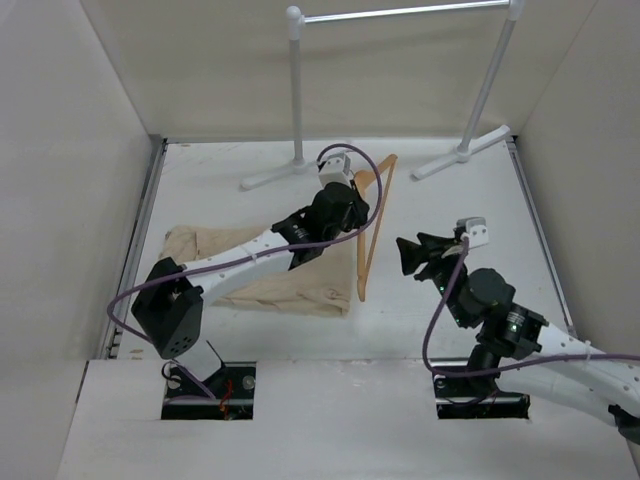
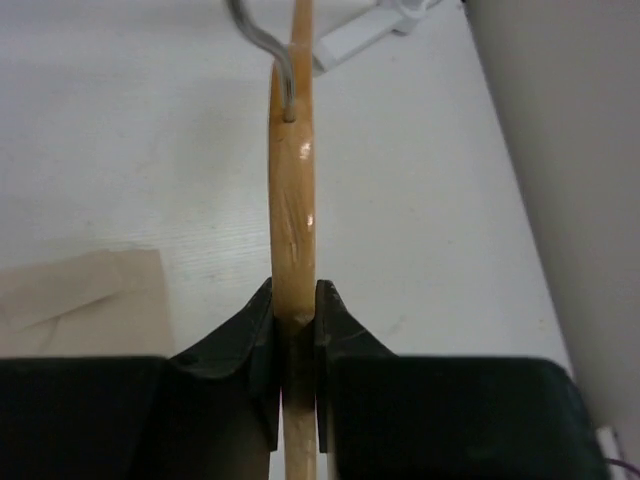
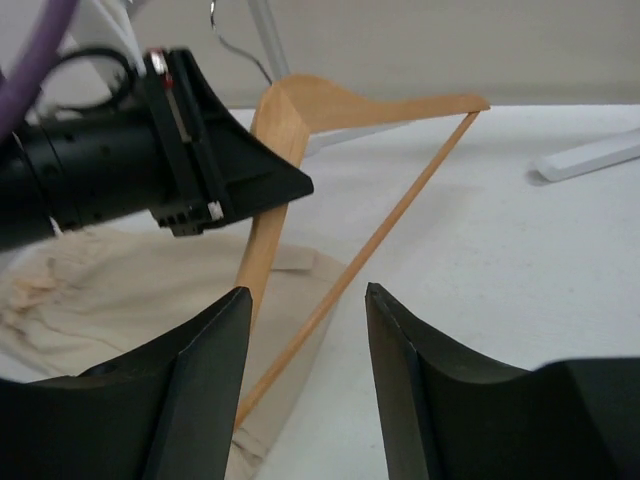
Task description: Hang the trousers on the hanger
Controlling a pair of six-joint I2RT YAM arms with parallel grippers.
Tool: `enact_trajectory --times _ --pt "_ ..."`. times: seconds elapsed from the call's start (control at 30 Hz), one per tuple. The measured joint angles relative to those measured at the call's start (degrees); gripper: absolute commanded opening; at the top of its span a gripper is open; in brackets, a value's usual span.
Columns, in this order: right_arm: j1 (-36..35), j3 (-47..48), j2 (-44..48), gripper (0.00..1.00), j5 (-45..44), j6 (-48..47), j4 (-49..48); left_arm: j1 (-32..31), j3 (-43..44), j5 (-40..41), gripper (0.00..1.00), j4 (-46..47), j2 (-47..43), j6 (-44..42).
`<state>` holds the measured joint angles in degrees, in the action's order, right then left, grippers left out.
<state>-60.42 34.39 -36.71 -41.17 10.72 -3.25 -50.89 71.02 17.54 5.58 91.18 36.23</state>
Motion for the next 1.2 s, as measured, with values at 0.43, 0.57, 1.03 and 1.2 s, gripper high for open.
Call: enact_trajectory --times 0.43,0.57,1.03,1.2 --pt "11.54 -1.55 -3.21 0.14 16.92 14.03 4.24 -1.57 -25.40 1.16 0.00 9.92 -16.57 5.64" --pt "14.16 -1.55 -13.25 0.15 21.62 18.45 4.22 -3.58 -35.36 3.08 0.00 16.92 -22.69 9.86" --pt "13.07 -0.96 -33.81 0.40 28.37 23.43 -4.39 -8.92 -50.14 13.33 0.01 42.32 -12.13 15.82" --pt "13.07 0.94 -43.04 0.47 28.81 24.06 -5.53 -8.92 -50.31 14.47 0.01 47.23 -7.63 16.00"
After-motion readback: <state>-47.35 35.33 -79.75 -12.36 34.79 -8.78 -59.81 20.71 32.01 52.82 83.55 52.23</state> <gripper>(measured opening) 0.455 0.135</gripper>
